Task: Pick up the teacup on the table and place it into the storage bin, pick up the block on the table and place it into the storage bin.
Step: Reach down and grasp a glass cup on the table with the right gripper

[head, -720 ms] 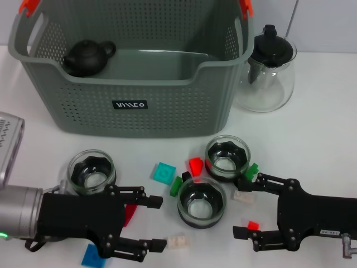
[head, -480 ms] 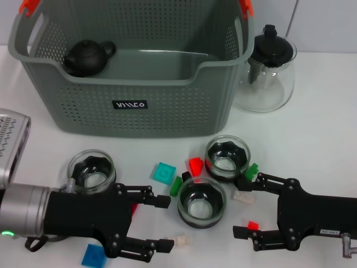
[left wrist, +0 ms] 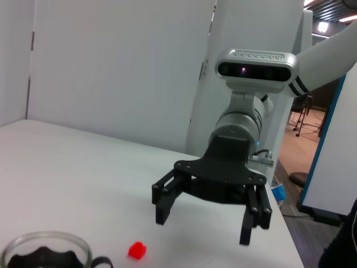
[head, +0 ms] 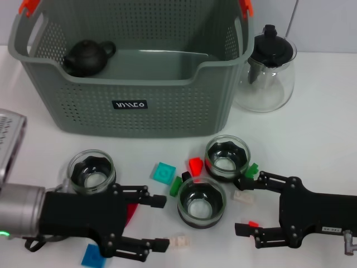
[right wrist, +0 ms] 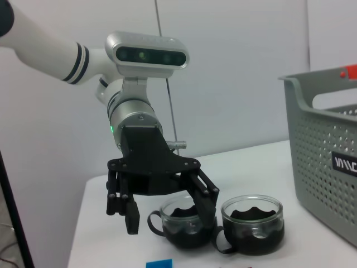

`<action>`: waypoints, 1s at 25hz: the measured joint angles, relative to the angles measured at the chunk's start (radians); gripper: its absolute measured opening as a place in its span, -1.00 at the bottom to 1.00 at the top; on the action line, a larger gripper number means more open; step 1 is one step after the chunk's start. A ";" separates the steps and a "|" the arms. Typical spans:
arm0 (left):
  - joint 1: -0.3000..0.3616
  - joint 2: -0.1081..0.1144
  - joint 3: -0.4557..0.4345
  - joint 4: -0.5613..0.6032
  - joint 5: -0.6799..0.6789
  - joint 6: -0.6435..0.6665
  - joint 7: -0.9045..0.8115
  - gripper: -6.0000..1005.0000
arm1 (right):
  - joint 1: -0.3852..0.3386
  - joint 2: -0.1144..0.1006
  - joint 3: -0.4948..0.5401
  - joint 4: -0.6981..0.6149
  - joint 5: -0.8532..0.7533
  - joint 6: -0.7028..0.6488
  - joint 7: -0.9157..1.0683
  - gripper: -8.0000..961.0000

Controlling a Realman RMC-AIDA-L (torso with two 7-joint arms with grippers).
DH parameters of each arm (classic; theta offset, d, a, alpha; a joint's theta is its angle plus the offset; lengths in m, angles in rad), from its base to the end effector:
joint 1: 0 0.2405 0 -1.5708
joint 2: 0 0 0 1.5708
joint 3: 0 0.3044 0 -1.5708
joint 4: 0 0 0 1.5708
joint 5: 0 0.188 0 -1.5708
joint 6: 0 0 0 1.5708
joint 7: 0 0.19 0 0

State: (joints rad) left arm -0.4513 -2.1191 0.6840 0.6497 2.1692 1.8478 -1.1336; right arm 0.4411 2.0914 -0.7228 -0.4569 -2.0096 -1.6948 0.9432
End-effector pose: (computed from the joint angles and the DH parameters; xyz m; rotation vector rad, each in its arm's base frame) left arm -0.2690 0.2607 -0.0883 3.0062 0.3565 0.7617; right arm 0.2769 0.2728 -0.0994 -2.8719 0.3049 0.8442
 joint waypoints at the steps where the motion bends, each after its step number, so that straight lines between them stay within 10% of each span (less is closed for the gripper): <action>1: 0.005 0.003 -0.007 0.006 0.002 0.006 -0.010 0.56 | 0.004 -0.001 -0.003 -0.003 -0.001 -0.003 0.022 0.93; 10: 0.096 0.058 -0.299 0.111 0.007 0.125 -0.057 0.56 | 0.158 0.004 -0.168 -0.254 -0.122 -0.013 0.398 0.93; 25: 0.162 0.047 -0.383 0.128 0.008 0.115 -0.043 0.56 | 0.407 0.010 -0.731 -0.771 -0.285 -0.083 0.976 0.87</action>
State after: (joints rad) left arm -0.2896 -2.0725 0.3013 0.7772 2.1768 1.9627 -1.1765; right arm 0.8476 2.1012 -1.4542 -1.2276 -2.2950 -1.7776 1.9195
